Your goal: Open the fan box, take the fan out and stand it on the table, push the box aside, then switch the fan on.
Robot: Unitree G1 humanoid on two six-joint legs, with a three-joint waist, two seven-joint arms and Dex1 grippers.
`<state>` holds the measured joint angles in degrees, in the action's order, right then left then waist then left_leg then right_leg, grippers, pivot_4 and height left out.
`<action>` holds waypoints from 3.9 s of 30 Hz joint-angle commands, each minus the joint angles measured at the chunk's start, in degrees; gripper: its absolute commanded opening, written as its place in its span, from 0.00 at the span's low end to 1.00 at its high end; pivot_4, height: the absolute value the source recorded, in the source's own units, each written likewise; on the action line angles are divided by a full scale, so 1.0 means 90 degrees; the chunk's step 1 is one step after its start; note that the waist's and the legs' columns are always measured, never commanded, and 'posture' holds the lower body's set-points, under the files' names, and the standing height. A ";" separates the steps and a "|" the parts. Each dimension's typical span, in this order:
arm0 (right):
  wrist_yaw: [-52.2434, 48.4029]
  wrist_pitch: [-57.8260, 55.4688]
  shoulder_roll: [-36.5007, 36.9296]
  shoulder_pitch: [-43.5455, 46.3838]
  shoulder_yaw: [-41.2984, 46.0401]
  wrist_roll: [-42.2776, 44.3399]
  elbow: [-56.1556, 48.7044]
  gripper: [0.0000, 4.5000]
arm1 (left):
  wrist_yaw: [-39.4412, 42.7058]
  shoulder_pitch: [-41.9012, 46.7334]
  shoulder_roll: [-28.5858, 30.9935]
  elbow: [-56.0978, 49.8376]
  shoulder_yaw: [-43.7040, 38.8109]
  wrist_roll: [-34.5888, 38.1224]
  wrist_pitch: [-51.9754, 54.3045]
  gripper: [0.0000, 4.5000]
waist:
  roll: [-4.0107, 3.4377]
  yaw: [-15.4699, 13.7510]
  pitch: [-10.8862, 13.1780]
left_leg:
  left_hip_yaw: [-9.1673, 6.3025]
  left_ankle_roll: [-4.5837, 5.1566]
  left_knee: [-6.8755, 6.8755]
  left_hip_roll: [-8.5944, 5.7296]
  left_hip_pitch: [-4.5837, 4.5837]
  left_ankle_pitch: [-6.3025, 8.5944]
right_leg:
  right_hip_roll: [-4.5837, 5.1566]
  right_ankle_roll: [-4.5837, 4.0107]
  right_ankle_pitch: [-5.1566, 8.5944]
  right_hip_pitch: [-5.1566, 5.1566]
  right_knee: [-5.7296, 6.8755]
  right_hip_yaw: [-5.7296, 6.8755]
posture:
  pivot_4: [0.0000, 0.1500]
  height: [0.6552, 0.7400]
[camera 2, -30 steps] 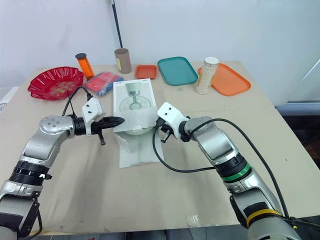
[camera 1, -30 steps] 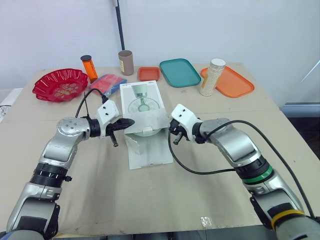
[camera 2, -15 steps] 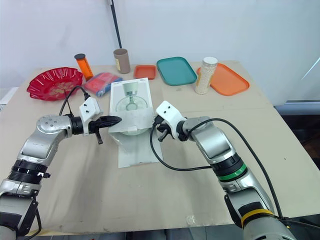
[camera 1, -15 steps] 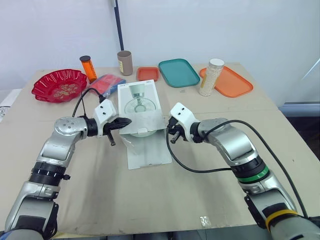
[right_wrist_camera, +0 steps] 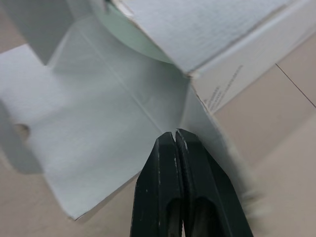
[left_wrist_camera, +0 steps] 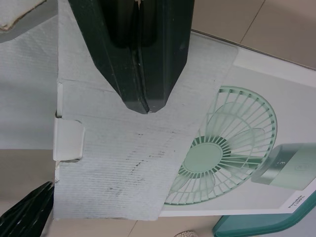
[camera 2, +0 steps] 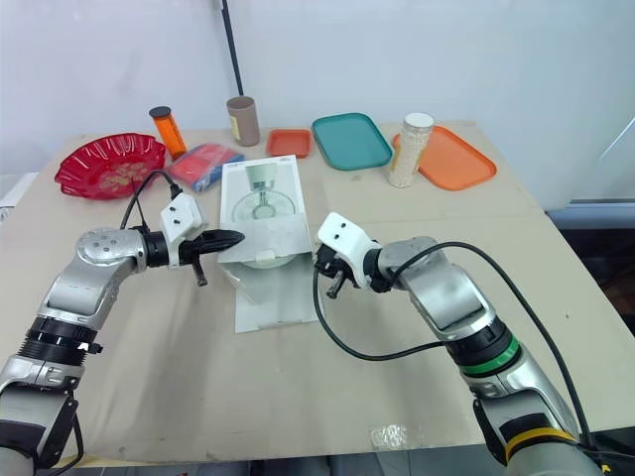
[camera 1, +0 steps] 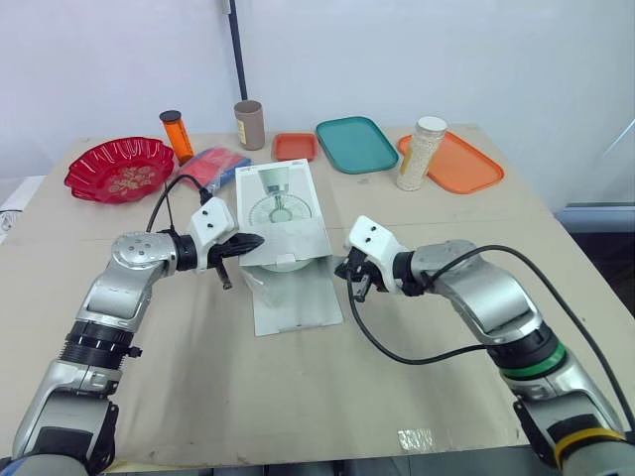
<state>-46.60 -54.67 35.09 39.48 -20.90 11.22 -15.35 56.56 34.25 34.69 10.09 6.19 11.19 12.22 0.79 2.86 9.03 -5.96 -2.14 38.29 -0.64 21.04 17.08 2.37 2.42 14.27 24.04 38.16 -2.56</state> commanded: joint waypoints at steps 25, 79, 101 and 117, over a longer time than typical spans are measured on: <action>0.0692 0.0822 -0.1225 0.0699 0.0489 0.0010 0.1435 0.01 | 0.0180 -0.0047 0.0016 -0.0987 -0.0080 0.0366 0.0760 0.00 | -0.0001 -0.0006 -0.0001 | 0.0002 -0.0003 -0.0003 0.0000 0.0007 -0.0001 | 0.0004 0.0000 0.0000 0.0011 0.0002 -0.0002 | 1.00 1.00; 0.0750 0.0988 -0.1404 0.0543 0.0457 -0.0185 0.1462 0.01 | 0.0981 -0.0890 0.1002 -0.1265 0.0015 0.0105 0.0411 0.00 | -0.0001 -0.0005 0.0000 | 0.0005 0.0000 -0.0005 0.0002 0.0013 0.0000 | 0.0001 0.0000 -0.0001 0.0018 0.0003 -0.0006 | 1.00 1.00; 0.0758 0.0951 -0.1378 0.0536 0.0453 -0.0201 0.1383 0.01 | 0.0077 -0.0469 0.0360 -0.0486 0.0091 -0.0401 0.0116 0.00 | -0.0001 -0.0008 0.0000 | 0.0006 -0.0001 -0.0004 0.0000 0.0012 0.0000 | 0.0002 0.0000 -0.0001 0.0017 0.0003 -0.0006 | 1.00 1.00; 0.0961 0.0925 -0.1581 0.0603 0.0588 -0.0148 0.1436 0.01 | -0.0903 -0.0219 0.0024 -0.0137 -0.0147 -0.0567 -0.0200 0.00 | -0.0001 -0.0010 0.0000 | 0.0003 -0.0002 -0.0003 -0.0002 0.0014 -0.0001 | 0.0006 0.0001 -0.0001 0.0018 0.0003 -0.0005 | 1.00 1.00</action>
<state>-38.50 -45.51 21.19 44.79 -16.75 9.83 -2.09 50.46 30.86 35.10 10.79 8.29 5.47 11.10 0.78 2.77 9.03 -5.93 -2.16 38.26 -0.66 21.17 17.07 2.42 2.43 14.26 24.20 38.19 -2.61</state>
